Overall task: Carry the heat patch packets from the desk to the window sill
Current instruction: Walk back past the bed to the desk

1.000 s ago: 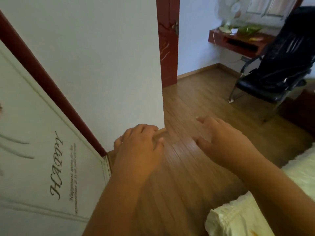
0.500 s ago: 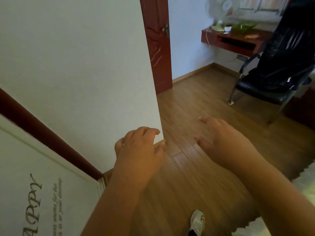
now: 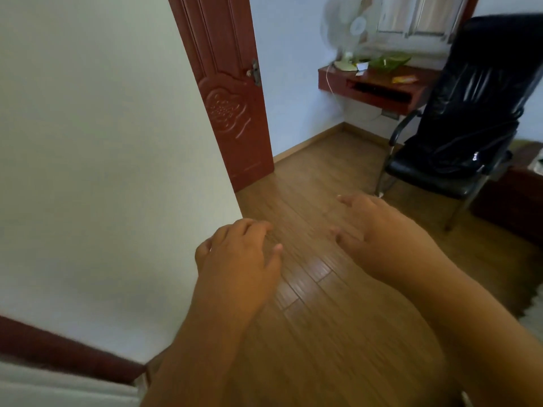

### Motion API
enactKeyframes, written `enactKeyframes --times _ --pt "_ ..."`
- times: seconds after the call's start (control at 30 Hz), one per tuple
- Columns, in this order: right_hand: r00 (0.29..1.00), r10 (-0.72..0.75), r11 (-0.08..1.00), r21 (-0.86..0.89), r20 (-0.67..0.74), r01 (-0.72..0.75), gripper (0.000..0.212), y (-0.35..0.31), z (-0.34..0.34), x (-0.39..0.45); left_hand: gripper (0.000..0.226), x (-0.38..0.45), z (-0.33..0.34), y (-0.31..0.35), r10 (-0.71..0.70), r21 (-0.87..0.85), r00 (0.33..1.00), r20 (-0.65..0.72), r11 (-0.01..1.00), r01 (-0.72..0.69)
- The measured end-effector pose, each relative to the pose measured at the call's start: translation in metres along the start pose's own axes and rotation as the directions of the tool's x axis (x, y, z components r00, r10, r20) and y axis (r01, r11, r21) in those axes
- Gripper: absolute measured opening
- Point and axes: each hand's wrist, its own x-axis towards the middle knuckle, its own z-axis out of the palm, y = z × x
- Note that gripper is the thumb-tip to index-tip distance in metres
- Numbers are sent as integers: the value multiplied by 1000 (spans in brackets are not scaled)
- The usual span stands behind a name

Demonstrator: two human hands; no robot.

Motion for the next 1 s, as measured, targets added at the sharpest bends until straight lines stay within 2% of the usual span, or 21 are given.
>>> enactKeyframes --times 0.3,0.53,0.67,1.0 --pt "974 214 976 -30 -75 -216 70 45 -20 77 49 125 9 52 236 -77 971 44 970 -232" --pt "922 346 935 -15 -175 -354 69 43 -41 153 44 240 6 71 457 -150 889 15 880 -450" --pt "894 387 919 9 -227 -395 69 30 -46 206 44 307 2 73 517 -157 856 2 846 -510" --pt "851 490 869 31 -189 -493 69 32 -36 302 43 424 13 79 580 -146 813 52 810 -568"
